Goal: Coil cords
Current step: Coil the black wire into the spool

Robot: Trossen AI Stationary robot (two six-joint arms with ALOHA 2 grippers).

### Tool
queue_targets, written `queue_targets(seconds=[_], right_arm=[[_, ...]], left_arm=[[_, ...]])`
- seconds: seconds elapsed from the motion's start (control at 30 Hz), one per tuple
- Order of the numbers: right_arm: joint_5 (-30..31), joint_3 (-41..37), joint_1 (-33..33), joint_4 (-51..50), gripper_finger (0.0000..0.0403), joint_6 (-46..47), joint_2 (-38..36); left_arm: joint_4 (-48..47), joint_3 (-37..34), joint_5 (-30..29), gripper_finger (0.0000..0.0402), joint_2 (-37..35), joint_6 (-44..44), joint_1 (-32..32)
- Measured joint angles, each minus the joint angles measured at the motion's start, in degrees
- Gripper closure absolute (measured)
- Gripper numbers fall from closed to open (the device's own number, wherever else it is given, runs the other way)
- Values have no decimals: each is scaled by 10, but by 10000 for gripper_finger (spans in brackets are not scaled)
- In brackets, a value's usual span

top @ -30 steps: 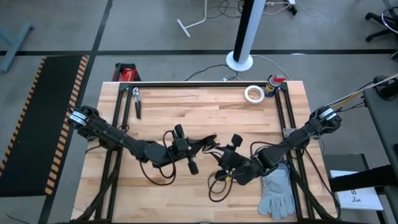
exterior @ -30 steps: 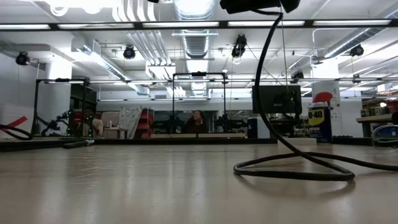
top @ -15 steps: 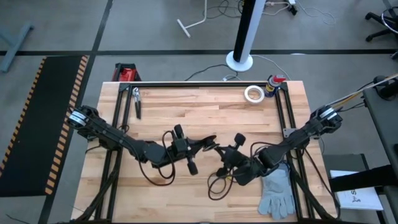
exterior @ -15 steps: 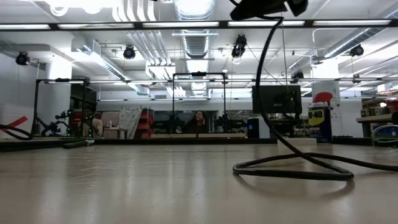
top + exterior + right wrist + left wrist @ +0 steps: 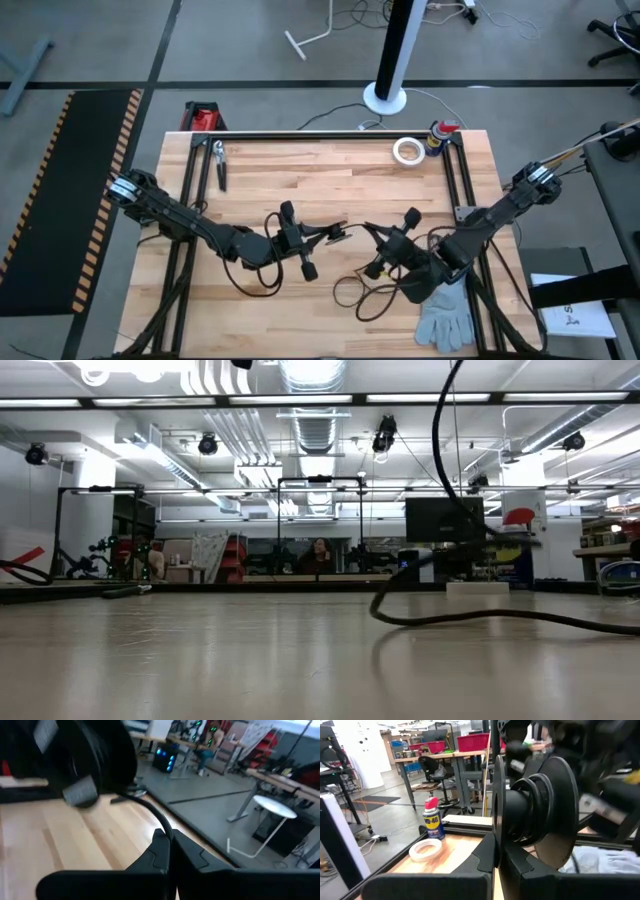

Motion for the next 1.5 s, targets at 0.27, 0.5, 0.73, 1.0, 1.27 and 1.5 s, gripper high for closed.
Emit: queue_targets(seconds=[0.27,0.5,0.73,1.0,1.27,1.5], right_arm=[[-1,33,2,126,400,-173,6],[-85,34,-5,262,400,-296,10],[-108,34,-10,330,400,-350,28],[-155,34,-15,354,354,-362,42],[-186,34,-17,373,302,-343,46],[-252,34,-33,379,286,-342,52]], left_arm=[[-17,0,0,402,0,0,6],[-19,0,1,401,0,-3,6],[-18,0,1,402,1,-3,6],[-18,0,1,402,1,-3,6],[-17,0,-27,402,2,-3,7],[23,-1,-32,401,2,10,7]])
